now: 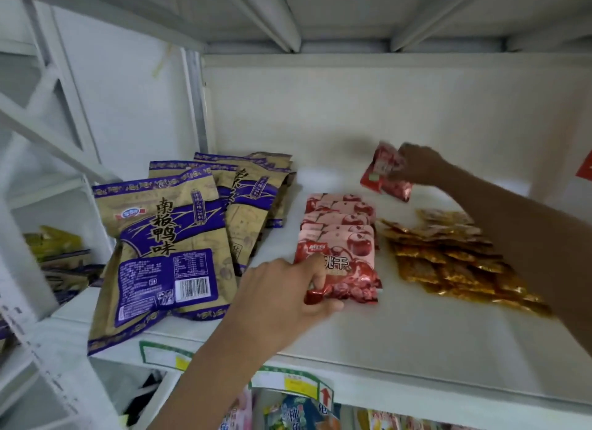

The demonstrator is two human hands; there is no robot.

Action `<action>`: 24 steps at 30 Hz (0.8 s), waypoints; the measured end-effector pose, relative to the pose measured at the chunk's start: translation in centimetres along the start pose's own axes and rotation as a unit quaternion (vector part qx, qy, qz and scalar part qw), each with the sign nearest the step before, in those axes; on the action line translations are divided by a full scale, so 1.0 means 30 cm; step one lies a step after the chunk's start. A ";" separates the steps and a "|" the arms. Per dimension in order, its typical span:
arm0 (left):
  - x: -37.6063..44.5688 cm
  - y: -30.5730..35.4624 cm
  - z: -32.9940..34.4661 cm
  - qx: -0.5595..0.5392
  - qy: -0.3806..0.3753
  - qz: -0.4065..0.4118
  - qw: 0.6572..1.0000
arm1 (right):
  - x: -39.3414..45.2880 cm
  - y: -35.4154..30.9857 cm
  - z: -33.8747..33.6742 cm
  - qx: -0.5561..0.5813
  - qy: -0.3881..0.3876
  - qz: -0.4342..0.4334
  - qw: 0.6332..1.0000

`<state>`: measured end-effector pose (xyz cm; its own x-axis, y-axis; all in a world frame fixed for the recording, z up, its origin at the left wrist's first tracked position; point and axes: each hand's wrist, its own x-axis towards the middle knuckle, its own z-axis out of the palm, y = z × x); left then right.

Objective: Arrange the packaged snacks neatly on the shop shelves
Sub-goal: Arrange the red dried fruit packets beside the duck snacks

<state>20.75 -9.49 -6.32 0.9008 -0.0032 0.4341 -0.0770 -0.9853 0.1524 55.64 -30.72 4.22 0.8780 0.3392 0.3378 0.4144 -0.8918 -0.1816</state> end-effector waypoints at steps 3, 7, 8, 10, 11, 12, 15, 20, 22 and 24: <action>0.003 0.005 0.009 0.003 0.002 0.004 1.000 | -0.041 -0.032 -0.092 0.098 0.023 0.003 0.995; -0.001 -0.001 0.015 -0.003 0.006 0.005 1.000 | -0.298 -0.124 -0.224 0.265 -0.018 -0.012 0.964; -0.004 -0.003 0.019 0.002 0.011 0.010 1.000 | -0.387 -0.146 -0.250 0.280 -0.014 -0.015 0.960; -0.015 -0.011 0.021 0.018 0.014 0.018 1.000 | -0.574 -0.190 -0.291 0.300 -0.009 -0.014 0.954; -0.019 -0.015 0.024 0.018 0.021 0.029 0.999 | -0.669 -0.210 -0.304 0.306 -0.011 -0.014 0.952; -0.021 -0.019 0.024 0.013 0.035 0.043 0.998 | -0.754 -0.228 -0.309 0.305 -0.017 -0.013 0.952; -0.024 -0.016 -0.004 -0.055 0.056 0.064 0.995 | -0.955 -0.272 -0.280 0.268 -0.057 -0.019 0.962; -0.061 -0.015 -0.057 -0.362 -0.012 0.010 0.932 | -1.074 -0.368 -0.178 0.142 -0.032 -0.067 0.987; -0.072 -0.021 -0.055 -0.392 -0.063 0.044 0.917 | -1.058 -0.412 -0.133 0.063 -0.009 -0.123 0.990; -0.058 -0.032 -0.050 -0.411 -0.075 0.053 0.907 | -1.041 -0.449 -0.112 0.002 0.013 -0.155 0.988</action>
<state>18.61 -8.30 -5.90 0.9133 -0.1747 0.3679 -0.4030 -0.5177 0.7547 21.83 -30.30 -0.79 0.7015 0.5884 0.4021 0.6638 -0.7447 -0.0685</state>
